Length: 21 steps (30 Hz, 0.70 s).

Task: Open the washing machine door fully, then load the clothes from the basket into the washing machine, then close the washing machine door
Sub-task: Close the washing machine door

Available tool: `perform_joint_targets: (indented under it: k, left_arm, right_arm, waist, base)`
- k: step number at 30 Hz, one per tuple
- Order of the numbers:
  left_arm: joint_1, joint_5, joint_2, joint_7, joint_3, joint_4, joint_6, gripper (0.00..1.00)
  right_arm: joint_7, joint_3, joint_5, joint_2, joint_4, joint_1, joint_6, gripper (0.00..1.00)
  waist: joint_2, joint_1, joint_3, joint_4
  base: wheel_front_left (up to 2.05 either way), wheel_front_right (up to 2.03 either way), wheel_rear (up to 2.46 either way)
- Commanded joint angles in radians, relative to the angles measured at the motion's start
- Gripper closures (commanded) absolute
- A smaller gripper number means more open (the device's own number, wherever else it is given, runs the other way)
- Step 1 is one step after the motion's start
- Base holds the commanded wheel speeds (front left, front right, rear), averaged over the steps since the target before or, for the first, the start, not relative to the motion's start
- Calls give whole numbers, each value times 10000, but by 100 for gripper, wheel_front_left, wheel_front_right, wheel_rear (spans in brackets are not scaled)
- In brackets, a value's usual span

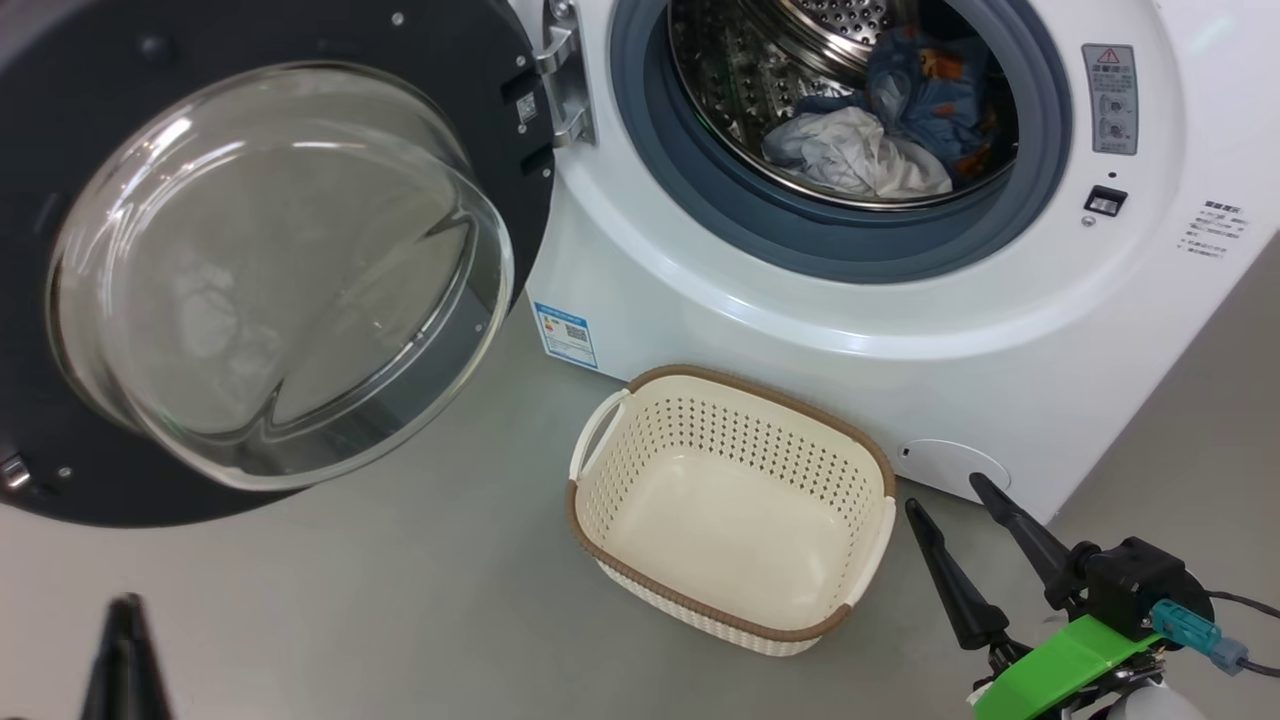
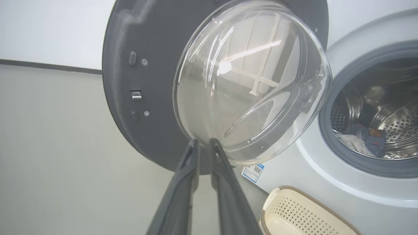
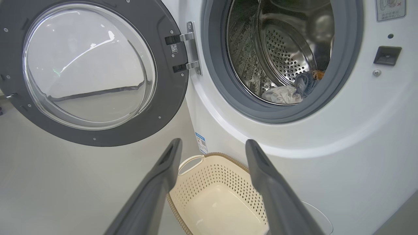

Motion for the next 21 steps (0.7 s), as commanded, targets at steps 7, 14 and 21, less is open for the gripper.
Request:
perform_joint_targets:
  k: [7,14,21]
  left_arm:
    - [-1386,-34,332,-63,1726,-1273,-283,100]
    - [-3200,-1281,1913,-63,2737,-1630,-340,100]
    - [-5021,-3750,3857,-63,3652,-43,-343,100]
  right_arm:
    - [-48,187,80,53,-222,-63,27,0]
    - [-48,167,34,95,-250,-183,27,0]
    - [-48,152,8,133,-277,-256,27,0]
  waist:
    - [0,0,191,-296]
    - [0,0,459,-728]
    - [0,0,642,-1166]
  base:
    - [0,0,0]
    - [0,0,0]
    - [0,0,0]
